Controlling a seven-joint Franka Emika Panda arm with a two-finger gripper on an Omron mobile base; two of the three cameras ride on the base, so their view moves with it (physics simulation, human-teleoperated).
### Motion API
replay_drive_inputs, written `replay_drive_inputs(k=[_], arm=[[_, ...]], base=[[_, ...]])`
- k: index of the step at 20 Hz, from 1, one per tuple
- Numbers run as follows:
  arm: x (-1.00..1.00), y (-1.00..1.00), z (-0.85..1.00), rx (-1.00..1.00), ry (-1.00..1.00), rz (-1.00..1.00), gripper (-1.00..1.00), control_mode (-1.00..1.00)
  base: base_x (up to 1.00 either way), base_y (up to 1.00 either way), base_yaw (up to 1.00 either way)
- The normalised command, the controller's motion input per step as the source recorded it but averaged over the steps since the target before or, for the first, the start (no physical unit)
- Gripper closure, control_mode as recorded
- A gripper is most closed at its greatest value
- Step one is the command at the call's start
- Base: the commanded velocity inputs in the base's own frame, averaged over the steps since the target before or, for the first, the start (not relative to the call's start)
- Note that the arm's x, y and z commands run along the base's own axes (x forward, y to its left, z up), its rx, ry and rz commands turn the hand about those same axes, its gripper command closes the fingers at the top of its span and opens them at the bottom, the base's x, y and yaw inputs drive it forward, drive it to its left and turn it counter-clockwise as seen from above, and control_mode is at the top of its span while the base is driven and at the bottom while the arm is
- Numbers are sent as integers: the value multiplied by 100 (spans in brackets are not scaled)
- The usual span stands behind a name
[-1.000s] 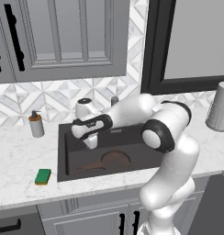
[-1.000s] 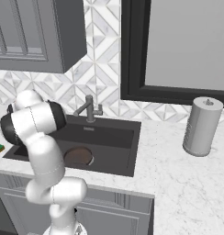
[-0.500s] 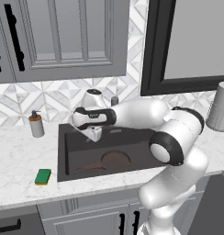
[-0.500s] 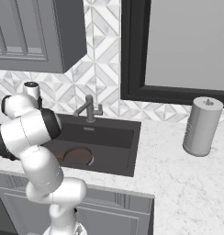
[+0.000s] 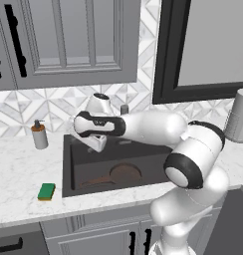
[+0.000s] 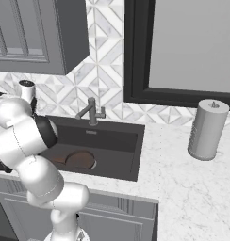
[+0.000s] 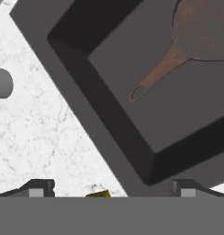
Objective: Pick the pan and sponge and place them into the sink. Then turn on the water.
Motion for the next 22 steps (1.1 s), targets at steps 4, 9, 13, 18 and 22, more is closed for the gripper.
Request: replay_drive_inputs(k=[4,9,13,18,22], arm=[[-50,71,0,-8,0,15,-100,-100],[-64,56,0,-11,0,13,-100,-100],[-66,39,0,-10,0,14,-100,-100],[-24,5,0,-1,0,10,-100,-100],[-2,2,-7,-4,1,10,-100,-100]], base=[[0,0,0],[0,0,0],[0,0,0],[0,0,0],[0,0,0]])
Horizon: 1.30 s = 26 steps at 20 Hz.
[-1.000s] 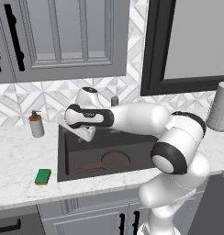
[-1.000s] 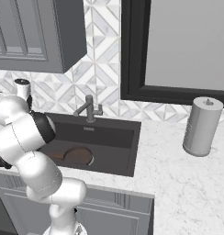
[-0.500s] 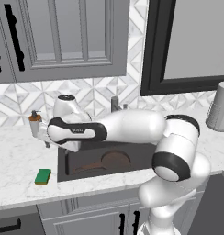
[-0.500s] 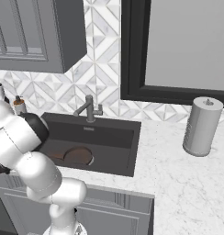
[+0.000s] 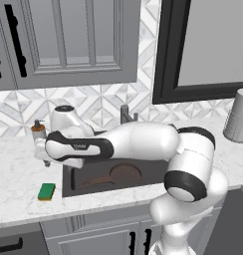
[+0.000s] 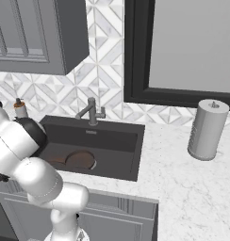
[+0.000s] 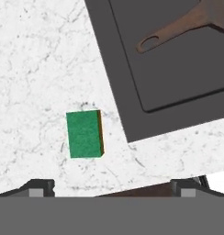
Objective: Pick the pan and sponge and place them into the sink. Then turn on the water.
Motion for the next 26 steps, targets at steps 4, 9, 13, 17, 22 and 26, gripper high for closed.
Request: replay_drive_inputs(k=[4,9,13,17,22,26], arm=[[0,16,-17,-9,4,11,-100,-100],[0,40,-26,-11,0,6,-100,-100],[6,26,-16,-6,0,1,-100,-100],[6,7,-18,-3,0,2,-100,-100],[4,8,-24,-3,1,2,-100,-100],[8,12,-34,-4,1,4,-100,-100]], base=[[0,0,0],[0,0,0],[0,0,0],[0,0,0],[0,0,0],[0,0,0]])
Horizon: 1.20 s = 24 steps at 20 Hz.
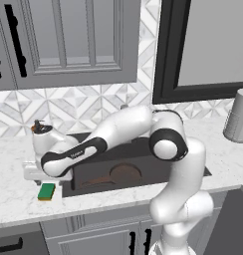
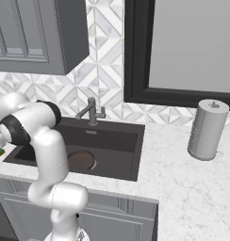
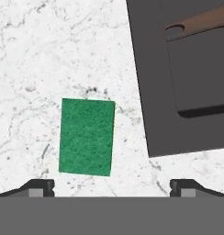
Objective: Pick the pan and sponge and place them into the sink. Then turn on the water.
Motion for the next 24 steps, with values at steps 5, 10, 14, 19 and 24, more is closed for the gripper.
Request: replay_drive_inputs(k=[5,10,14,19,24], arm=[[11,13,-27,-3,3,3,-100,-100],[15,6,-20,-1,4,3,-100,-100],[2,0,-21,0,5,5,-100,-100],[0,0,-26,0,2,5,-100,-100],[0,0,-23,0,0,5,-100,-100]], base=[[0,0,0],[0,0,0],[0,0,0],[0,0,0],[0,0,0]])
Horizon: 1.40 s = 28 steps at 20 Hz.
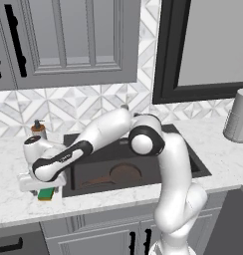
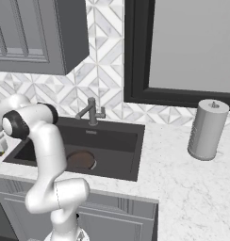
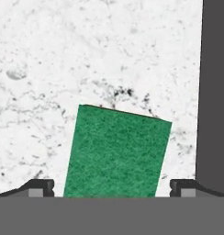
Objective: Pick the pan and sponge and place them into the sink. Then turn on the water.
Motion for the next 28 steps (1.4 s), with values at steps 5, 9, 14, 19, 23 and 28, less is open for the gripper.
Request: replay_drive_inputs(k=[5,9,14,19,23,28], arm=[[0,0,-26,0,0,2,-100,-100],[0,0,-21,0,0,0,-100,-100],[0,0,-11,0,0,0,100,-100],[0,-1,0,0,0,0,100,-100],[-4,-44,8,0,-1,-1,100,-100],[-2,-94,31,7,0,-9,100,-100]], base=[[0,0,0],[0,0,0],[0,0,0],[0,0,0],[0,0,0],[0,0,0]])
